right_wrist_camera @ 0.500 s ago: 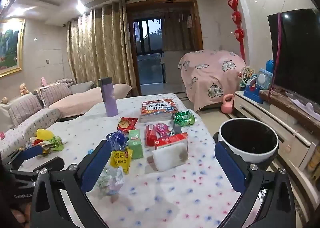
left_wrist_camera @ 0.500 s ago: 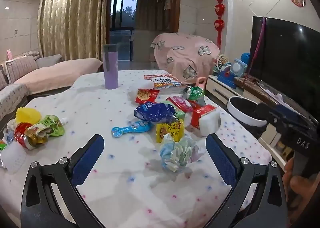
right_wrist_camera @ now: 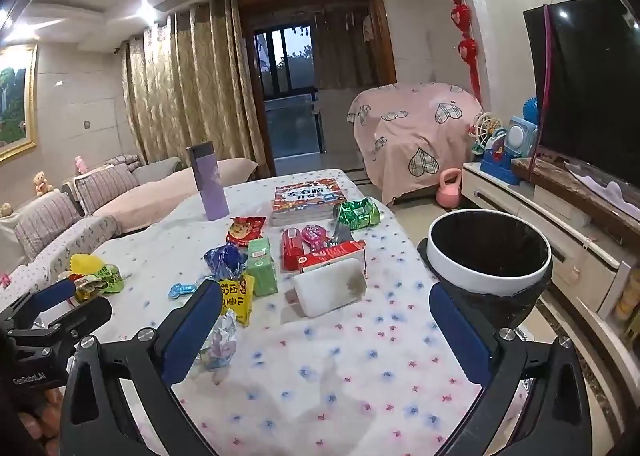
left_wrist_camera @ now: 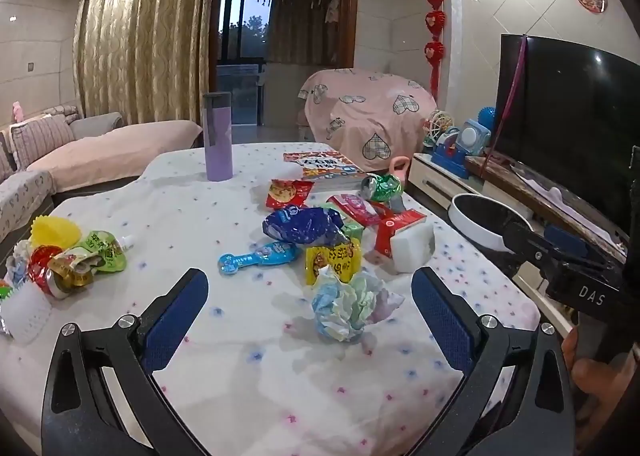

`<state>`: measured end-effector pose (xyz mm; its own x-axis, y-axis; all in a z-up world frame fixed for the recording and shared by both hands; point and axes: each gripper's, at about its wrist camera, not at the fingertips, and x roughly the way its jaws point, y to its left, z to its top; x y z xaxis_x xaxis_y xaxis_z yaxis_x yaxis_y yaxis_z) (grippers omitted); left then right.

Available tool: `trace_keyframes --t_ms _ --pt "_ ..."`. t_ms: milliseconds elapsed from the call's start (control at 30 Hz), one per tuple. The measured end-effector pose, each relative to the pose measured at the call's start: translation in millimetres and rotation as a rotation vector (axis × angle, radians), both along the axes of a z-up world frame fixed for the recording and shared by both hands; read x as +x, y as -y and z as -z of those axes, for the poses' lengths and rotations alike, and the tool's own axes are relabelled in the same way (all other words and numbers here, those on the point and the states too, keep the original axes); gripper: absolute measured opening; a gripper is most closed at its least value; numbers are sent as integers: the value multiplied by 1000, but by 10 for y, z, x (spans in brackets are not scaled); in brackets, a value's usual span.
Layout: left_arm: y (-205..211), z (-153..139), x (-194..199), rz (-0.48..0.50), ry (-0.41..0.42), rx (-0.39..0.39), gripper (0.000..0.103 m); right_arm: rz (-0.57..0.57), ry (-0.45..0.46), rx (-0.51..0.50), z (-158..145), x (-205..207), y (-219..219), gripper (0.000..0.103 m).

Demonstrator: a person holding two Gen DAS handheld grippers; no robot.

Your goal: Collect trash

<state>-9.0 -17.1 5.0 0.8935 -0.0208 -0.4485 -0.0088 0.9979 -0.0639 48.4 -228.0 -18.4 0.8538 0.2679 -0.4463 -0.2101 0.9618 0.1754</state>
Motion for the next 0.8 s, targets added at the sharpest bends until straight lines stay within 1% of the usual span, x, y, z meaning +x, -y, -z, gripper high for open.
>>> trace_keyframes --t_ms 33,367,800 --pt "-77 44 -21 1 5 -7 103 1 -2 -2 2 -6 -6 103" --pt "-68 73 2 -3 -1 -5 103 -4 -20 9 53 24 4 103" --pt "-75 76 12 -2 -1 -6 103 -12 -10 13 44 12 -1 103"
